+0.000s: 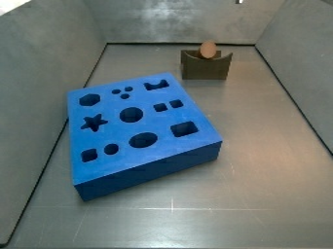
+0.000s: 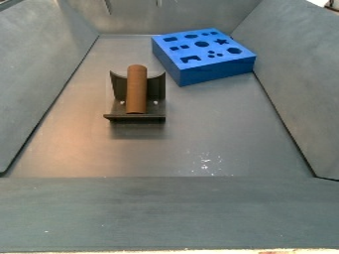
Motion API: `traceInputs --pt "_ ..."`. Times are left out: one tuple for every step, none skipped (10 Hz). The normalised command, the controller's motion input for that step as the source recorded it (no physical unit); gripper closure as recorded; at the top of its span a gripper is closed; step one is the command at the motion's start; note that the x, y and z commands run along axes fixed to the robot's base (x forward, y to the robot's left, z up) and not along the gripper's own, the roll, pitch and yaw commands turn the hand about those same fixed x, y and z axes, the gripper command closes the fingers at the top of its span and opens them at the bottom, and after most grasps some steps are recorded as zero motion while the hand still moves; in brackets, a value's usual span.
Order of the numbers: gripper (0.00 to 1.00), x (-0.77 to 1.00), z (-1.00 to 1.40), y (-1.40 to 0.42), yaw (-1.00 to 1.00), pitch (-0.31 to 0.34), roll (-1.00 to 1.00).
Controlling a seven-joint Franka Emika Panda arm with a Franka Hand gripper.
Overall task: Pick up the round object. Move up. Place the round object on the fixture. Regrasp the round object. Move to above the board. Insert the round object.
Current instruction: Regrasp the round object.
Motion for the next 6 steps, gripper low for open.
traceInputs --pt "0.00 -0.03 0.01 -0.02 0.02 -0.014 1.00" --pt "0.00 -0.03 0.01 -0.03 0.02 -0.021 1.00" --pt "0.00 -0.03 0.01 -0.02 0.02 -0.024 1.00" --pt "0.00 -0.02 0.00 -0.02 0.02 -0.031 1.00" --pt "0.00 -0.02 0.01 -0.02 0.02 -0.034 1.00" --pt "0.00 -0.02 0.01 -0.02 0.02 -0.038 1.00"
